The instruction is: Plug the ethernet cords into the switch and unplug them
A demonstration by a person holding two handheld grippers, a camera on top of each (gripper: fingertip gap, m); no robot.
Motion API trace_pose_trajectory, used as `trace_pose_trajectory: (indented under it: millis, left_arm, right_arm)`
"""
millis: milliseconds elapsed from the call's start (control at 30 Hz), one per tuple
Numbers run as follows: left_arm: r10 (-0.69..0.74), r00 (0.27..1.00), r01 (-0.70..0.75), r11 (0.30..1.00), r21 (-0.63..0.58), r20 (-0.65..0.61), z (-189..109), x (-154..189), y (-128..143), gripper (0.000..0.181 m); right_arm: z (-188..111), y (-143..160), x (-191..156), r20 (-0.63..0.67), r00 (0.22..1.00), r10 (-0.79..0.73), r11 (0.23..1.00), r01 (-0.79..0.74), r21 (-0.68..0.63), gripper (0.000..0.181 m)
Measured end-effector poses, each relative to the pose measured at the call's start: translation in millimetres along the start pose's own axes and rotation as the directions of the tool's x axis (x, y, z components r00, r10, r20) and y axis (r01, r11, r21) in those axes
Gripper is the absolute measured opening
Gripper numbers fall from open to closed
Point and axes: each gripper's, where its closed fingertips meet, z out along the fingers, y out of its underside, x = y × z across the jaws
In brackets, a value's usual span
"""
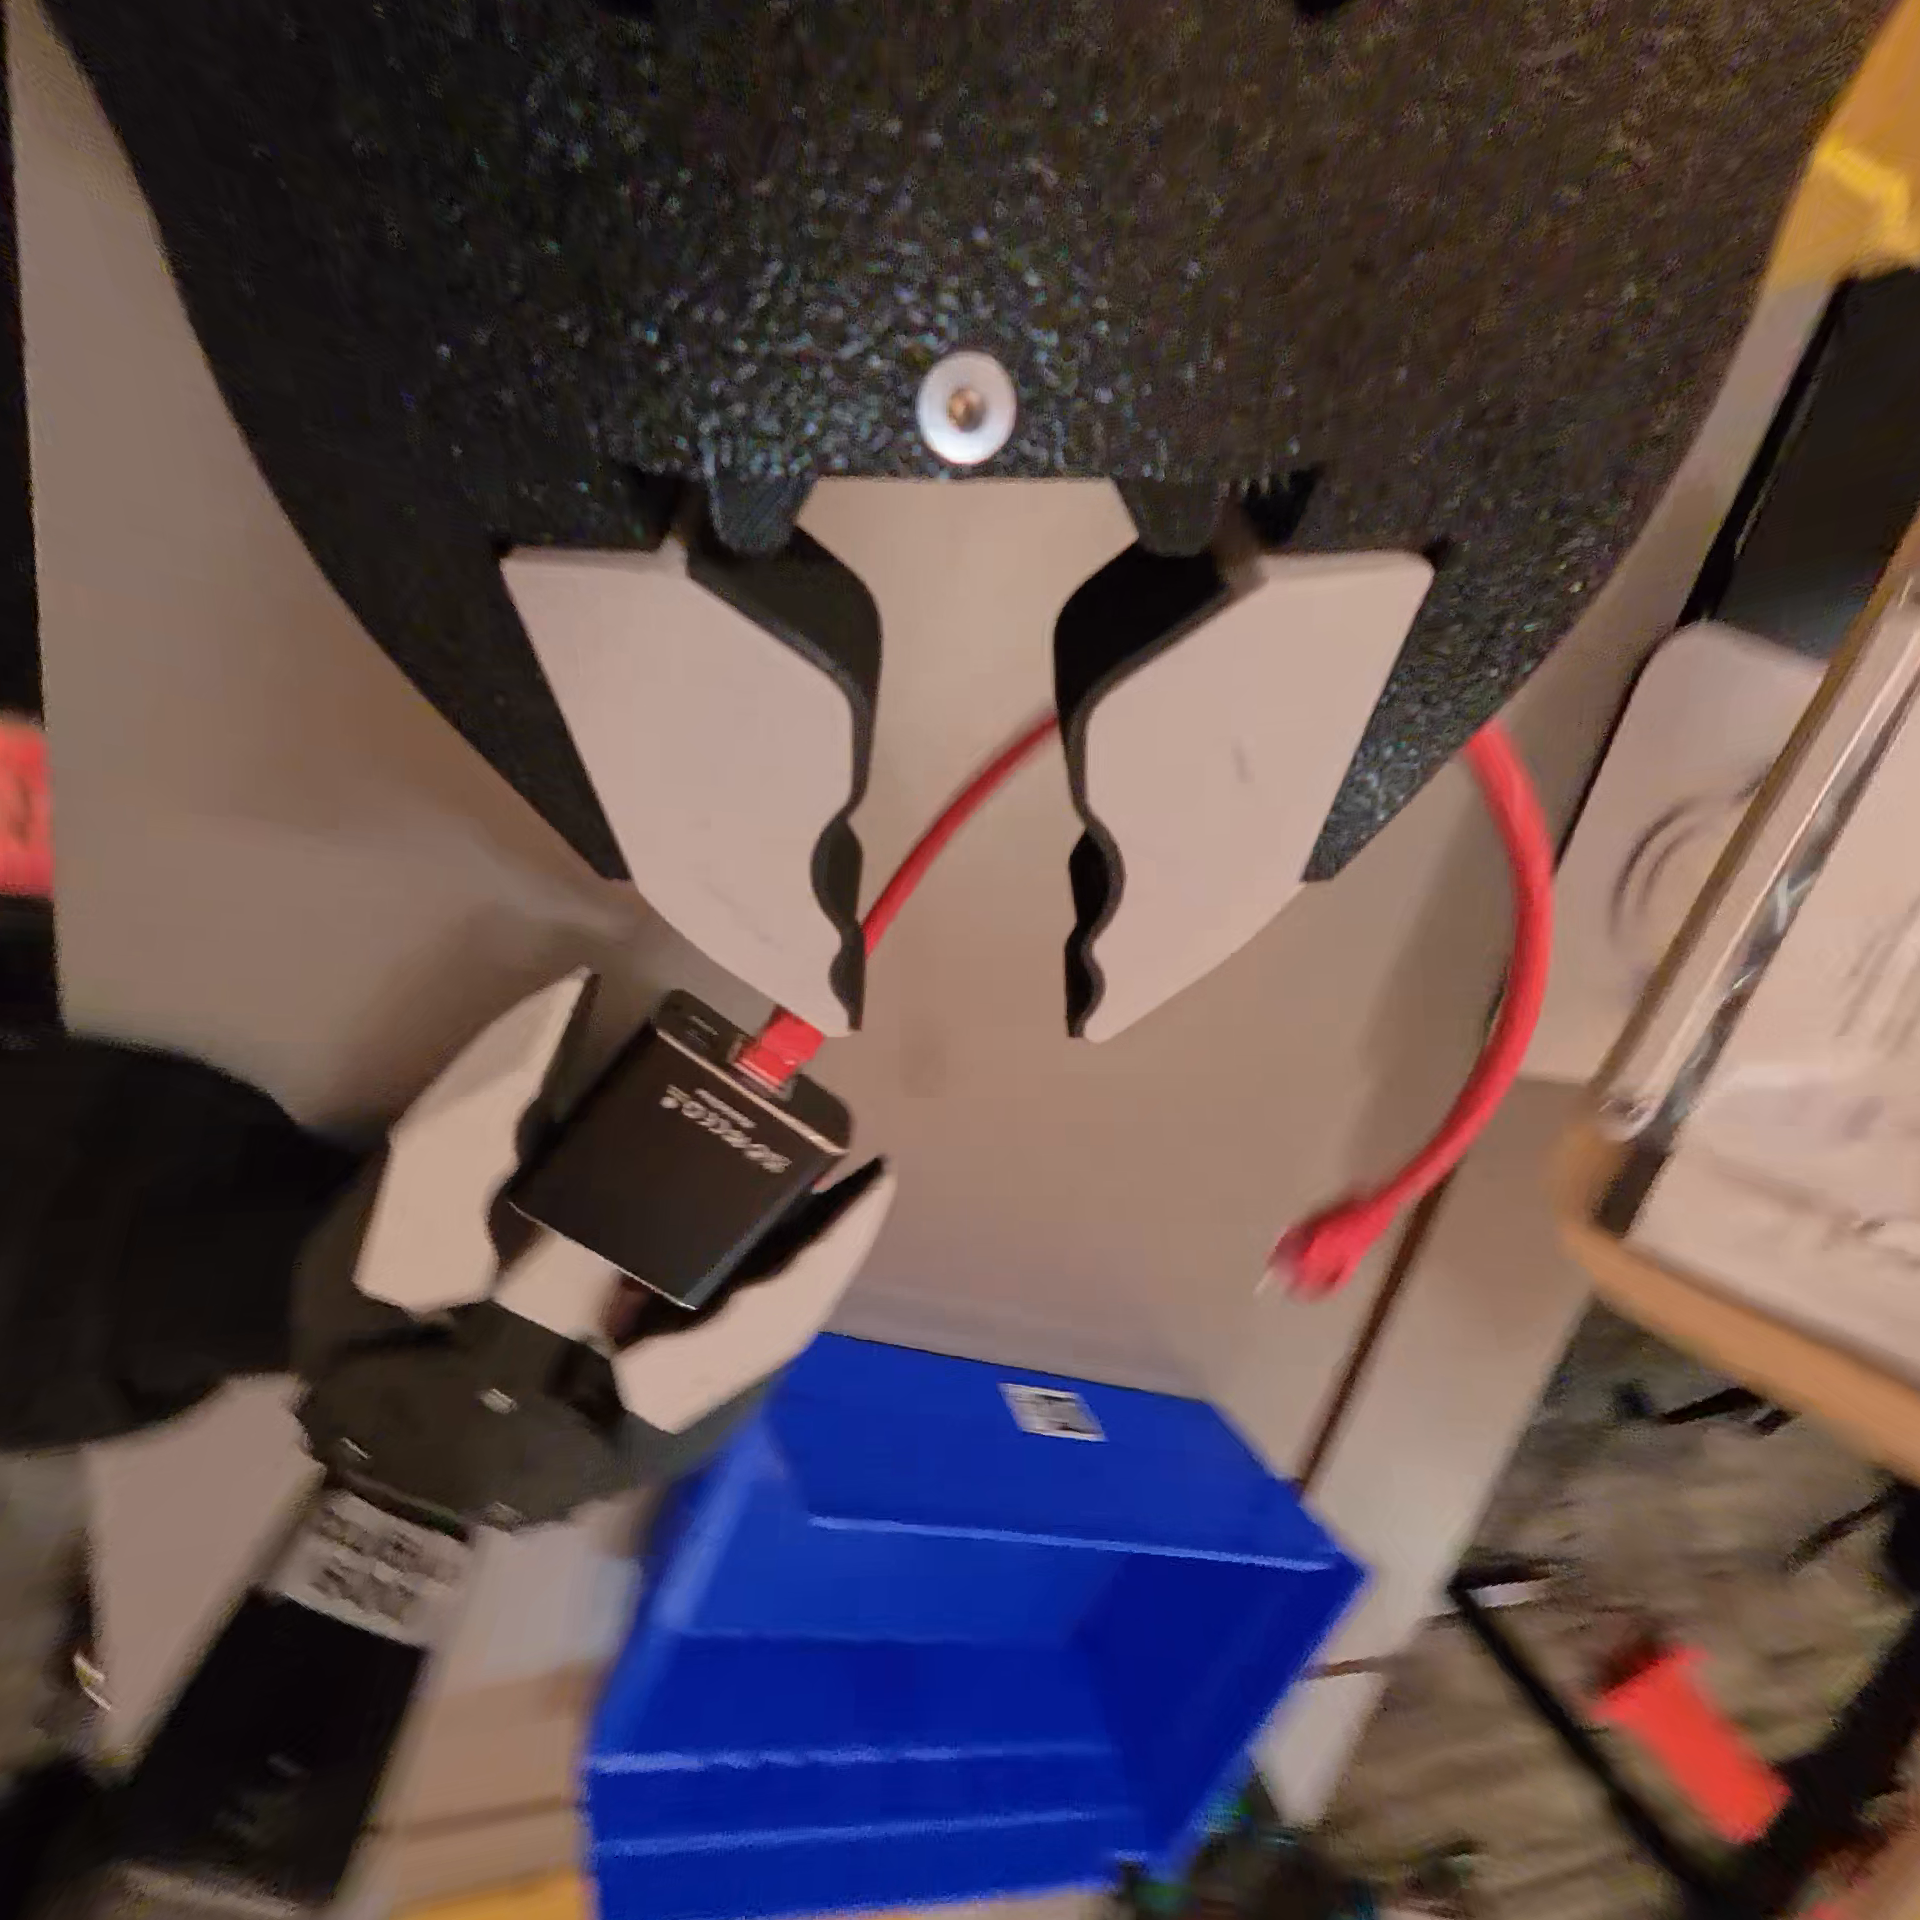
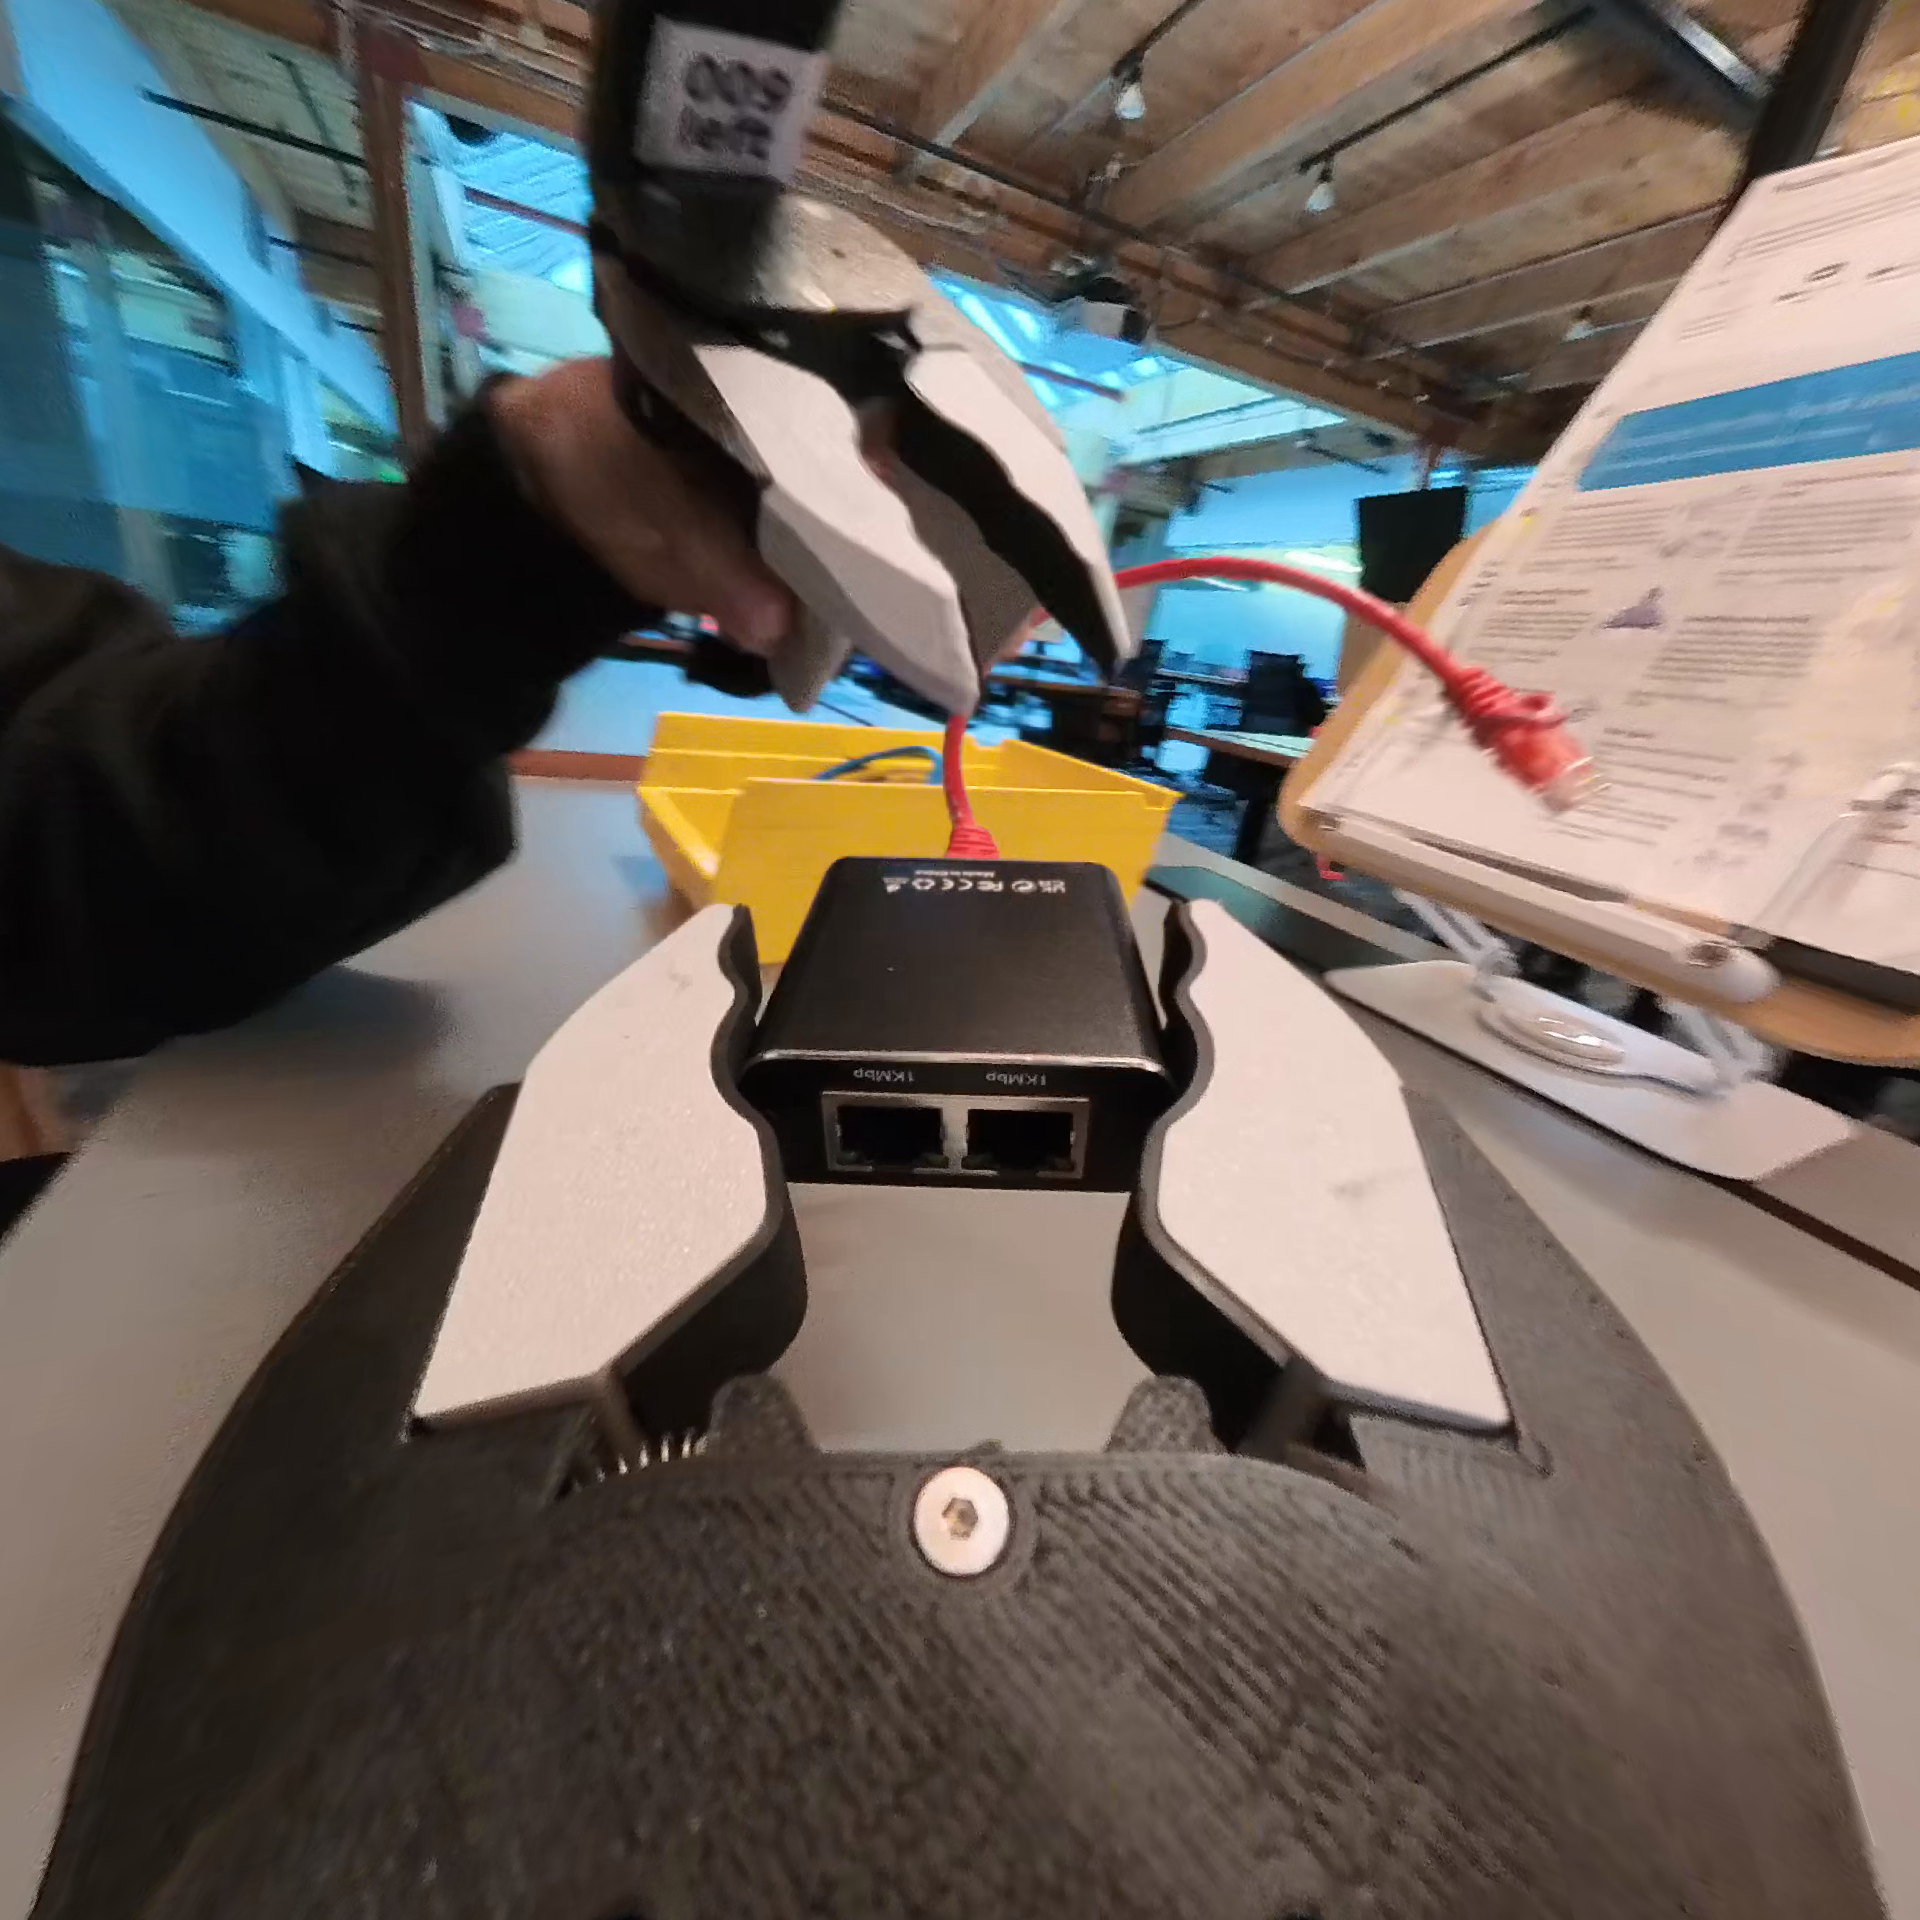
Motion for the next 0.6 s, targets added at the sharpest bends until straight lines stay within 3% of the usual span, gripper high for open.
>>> trace_pose_trajectory:
  millis: [67, 100, 167, 200, 300, 400, 467, 600]
  left_arm:
    - [-0.18, 0.975, 0.168, 0.981, 0.097, 0.129, -13.6, -16.5, 2.0, 0.047]
    - [-0.278, 0.947, 0.244, 0.948, 0.207, 0.159, -21.9, -19.7, 3.3, 0.047]
    - [-0.453, 0.89, 0.394, 0.817, 0.42, 0.047, -33.7, -8.5, 6.0, 0.046]
    - [-0.526, 0.848, 0.498, 0.74, 0.452, -0.074, -33.0, 2.2, 10.2, 0.044]
    - [-0.644, 0.622, 0.781, 0.556, 0.286, -0.446, -14.3, 34.0, 24.8, 0.046]
    - [-0.649, 0.369, 0.914, 0.383, 0.133, -0.666, -8.5, 46.6, 26.4, 0.042]
    - [-0.632, 0.29, 0.935, 0.348, 0.071, -0.719, -4.3, 55.4, 28.3, 0.039]
    - [-0.605, 0.205, 0.941, 0.338, -0.014, -0.769, 1.1, 72.9, 26.6, 0.031]
  right_arm:
    - [-1.2, 1.9, 13.1, -0.105, 0.992, -0.066, 0.998, 0.064, -0.023, 0.075]
    - [-2.4, 0.2, 18.4, -0.145, 0.986, -0.076, 0.997, 0.074, -0.019, 0.075]
    - [-4.7, -6.0, 25.1, -0.201, 0.977, -0.069, 0.997, 0.074, 0.018, 0.075]
    - [-5.1, -7.8, 27.1, -0.226, 0.97, -0.087, 0.995, 0.094, 0.021, 0.075]
    - [4.9, -8.0, 17.6, -0.199, 0.972, -0.124, 0.992, 0.129, 0.012, 0.075]
    - [23.9, -8.2, -0.2, -0.164, 0.976, -0.143, 0.989, 0.148, 0.021, 0.075]
    - [36.9, -4.6, -14.1, -0.13, 0.977, -0.169, 0.985, 0.171, 0.005, 0.075]
    - [52.5, 2.0, -28.4, -0.122, 0.96, -0.252, 0.968, 0.248, -0.044, 0.075]
